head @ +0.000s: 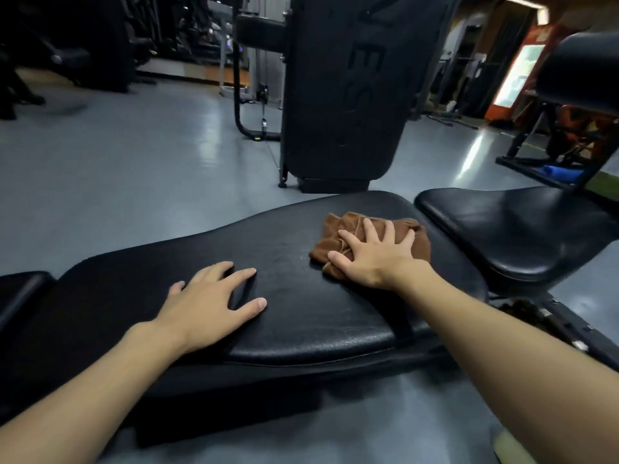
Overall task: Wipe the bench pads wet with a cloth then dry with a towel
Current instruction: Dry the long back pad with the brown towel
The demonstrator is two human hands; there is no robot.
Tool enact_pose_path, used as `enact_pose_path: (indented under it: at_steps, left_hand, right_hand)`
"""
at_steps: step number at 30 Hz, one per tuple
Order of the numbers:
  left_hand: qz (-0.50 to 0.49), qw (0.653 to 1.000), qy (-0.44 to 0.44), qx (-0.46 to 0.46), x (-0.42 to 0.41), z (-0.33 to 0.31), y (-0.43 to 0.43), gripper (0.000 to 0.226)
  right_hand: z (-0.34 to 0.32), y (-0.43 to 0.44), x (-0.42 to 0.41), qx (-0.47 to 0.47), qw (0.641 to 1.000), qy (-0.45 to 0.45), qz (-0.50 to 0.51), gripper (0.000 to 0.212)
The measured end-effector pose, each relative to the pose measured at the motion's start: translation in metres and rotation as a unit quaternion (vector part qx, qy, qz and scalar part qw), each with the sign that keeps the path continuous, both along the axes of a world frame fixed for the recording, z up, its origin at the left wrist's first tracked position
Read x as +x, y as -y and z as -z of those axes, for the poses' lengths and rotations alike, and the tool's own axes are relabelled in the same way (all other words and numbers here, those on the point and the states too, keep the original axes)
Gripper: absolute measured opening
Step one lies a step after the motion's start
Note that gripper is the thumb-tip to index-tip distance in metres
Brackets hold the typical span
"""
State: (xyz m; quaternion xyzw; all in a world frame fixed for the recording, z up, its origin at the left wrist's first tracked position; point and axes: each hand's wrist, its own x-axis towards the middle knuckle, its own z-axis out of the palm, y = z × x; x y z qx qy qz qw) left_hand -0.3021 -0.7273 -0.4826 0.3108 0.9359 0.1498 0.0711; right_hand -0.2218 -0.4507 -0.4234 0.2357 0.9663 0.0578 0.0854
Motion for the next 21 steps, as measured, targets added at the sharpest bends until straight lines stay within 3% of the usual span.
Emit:
enact_pose_path:
  at_steps: [8,16,21]
  left_hand:
    - [-0.082,0.996,0.0,-0.03,0.016,0.012,0.088,0.071]
    - [-0.054,0.995,-0.065,-0.055,0.003,0.036,0.2,0.066]
    - [0.014,0.998,-0.052,0.037,-0.016,0.046,0.261,0.049]
  right_hand:
    - [0.041,0.14,-0.079,-0.014,0.975,0.017,-0.222,0.073]
    - [0.067,0.257,-0.127,-0.019,0.967,0.033,-0.253,0.074]
    - [0.085,0.324,-0.15,-0.02,0.963,0.028,-0.269,0.073]
